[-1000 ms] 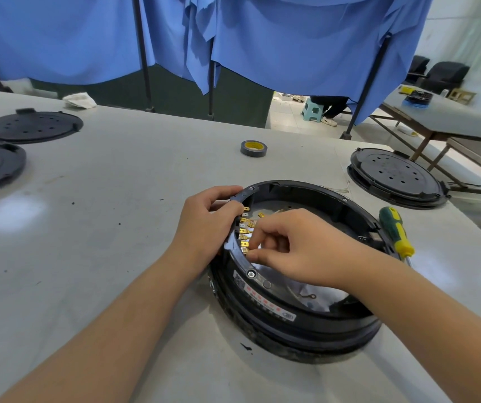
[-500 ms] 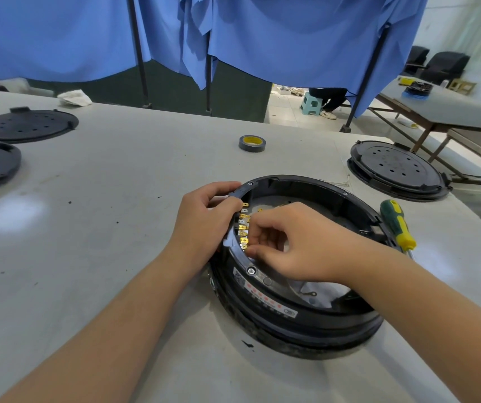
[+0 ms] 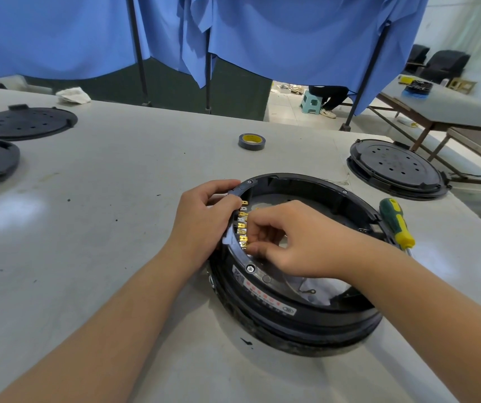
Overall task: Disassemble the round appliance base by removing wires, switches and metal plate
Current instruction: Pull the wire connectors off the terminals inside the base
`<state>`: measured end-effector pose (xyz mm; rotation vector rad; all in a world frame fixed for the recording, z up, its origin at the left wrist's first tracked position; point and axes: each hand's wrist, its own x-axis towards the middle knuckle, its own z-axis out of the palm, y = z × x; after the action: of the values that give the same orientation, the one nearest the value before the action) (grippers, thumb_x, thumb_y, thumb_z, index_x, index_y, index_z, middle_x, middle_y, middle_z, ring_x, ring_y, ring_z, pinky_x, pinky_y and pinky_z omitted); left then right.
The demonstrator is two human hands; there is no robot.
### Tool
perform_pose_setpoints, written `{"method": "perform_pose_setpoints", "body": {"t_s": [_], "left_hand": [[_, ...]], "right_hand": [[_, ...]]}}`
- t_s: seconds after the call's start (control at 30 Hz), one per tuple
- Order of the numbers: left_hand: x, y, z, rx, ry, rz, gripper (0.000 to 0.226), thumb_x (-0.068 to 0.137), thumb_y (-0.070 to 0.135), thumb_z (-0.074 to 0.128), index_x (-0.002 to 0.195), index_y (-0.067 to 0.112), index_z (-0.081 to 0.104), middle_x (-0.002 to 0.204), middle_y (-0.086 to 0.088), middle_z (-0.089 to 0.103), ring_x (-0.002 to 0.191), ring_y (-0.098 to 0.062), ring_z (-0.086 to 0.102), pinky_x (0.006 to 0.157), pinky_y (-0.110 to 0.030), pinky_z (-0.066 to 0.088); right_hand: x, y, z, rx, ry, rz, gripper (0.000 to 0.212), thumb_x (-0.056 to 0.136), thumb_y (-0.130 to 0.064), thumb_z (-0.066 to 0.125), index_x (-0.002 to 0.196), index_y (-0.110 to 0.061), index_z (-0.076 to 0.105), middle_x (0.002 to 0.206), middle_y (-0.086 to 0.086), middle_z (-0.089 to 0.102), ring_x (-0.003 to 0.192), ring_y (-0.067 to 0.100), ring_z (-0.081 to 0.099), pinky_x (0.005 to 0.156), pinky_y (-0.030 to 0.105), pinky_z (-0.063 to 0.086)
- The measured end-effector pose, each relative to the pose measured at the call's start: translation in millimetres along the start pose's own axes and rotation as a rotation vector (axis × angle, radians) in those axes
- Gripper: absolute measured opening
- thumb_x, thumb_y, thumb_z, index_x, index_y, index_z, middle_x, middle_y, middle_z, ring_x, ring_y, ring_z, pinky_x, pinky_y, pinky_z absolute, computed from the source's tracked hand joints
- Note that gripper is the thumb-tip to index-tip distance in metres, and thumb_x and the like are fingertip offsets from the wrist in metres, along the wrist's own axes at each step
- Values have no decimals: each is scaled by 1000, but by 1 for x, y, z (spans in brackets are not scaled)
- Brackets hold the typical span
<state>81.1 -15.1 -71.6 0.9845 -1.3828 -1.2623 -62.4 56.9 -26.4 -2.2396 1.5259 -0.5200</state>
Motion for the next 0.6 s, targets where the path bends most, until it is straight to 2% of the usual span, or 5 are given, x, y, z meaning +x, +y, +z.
{"method": "perform_pose_setpoints", "body": {"t_s": [0.13,0.3,0.5,0.6], "left_hand": [[0,1,0,2,3,-7,30,82,2,63,100,23,75,85,4,75,75,-6,69,67,-21,54],[0,2,1,0,-2,-1,30,83,1,62,100,22,74,81,6,73,69,-2,67,60,-16,52],[-1,1,0,1,-10,1,29,83,2,62,98,24,74,75,10,74,69,-3,68,60,-16,53],[-1,1,-1,-3,-12,0,29,83,2,62,98,24,74,77,8,75,70,-5,69,60,-17,52]], "right_hand": [[0,1,-1,22,-16,5,17,85,-15,67,73,-18,56,66,-7,56,66,13,55,70,40,50],[-3,3,-3,63,-5,25,22,85,-11,67,73,-25,55,71,-7,59,69,12,57,73,39,51],[-6,1,0,100,18,27,14,84,-14,68,76,-23,61,69,-10,61,67,7,59,69,31,53],[-8,1,-1,131,37,41,7,85,-15,66,79,-18,67,72,-4,66,69,11,62,71,36,53]]}}
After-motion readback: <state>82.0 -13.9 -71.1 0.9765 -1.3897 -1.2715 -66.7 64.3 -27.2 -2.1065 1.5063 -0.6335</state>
